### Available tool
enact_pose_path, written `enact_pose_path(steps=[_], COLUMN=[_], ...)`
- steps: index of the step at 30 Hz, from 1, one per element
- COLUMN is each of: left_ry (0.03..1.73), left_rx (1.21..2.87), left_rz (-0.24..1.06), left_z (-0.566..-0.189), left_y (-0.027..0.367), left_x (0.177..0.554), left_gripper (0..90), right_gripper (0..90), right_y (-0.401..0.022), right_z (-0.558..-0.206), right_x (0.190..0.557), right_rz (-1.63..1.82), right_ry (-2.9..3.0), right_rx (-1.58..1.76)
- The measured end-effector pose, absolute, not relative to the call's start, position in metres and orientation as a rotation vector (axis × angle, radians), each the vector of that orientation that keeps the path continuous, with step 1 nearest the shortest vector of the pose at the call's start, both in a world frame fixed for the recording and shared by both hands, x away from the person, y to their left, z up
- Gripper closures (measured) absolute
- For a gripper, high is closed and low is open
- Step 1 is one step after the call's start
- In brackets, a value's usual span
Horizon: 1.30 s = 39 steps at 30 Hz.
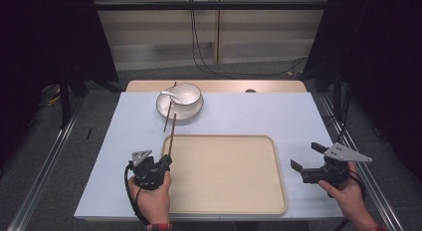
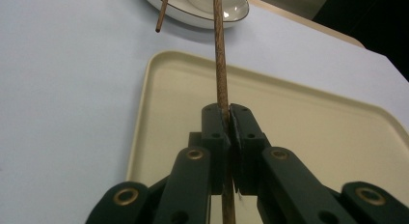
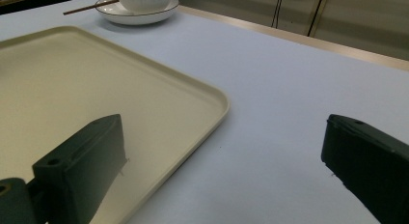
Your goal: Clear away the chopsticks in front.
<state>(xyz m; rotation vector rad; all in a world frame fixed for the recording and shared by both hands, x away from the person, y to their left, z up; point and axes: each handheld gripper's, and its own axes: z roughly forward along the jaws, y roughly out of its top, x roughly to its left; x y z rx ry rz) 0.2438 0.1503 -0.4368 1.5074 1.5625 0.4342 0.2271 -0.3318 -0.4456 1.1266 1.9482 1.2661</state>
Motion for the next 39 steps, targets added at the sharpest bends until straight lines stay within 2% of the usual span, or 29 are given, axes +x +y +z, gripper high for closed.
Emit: enact_pose_path(steps=[11, 39], left_ry=[1.572, 1.629], left_rx=[1.546, 1.591], left_rz=[0.431, 0.423], left_z=[-0.439, -0.448], left_y=[0.147, 0.148], left_x=[0.23, 0.223], left_gripper=[85.8, 85.7], right_gripper=[1.3, 1.4], right_y=[-0.331, -0.331], right_z=[-0.446, -0.446], right_x=[0.228, 0.227], right_rz=[1.258, 1.26], right_ry=[1.953, 1.955], right_rx=[1.126, 1.121])
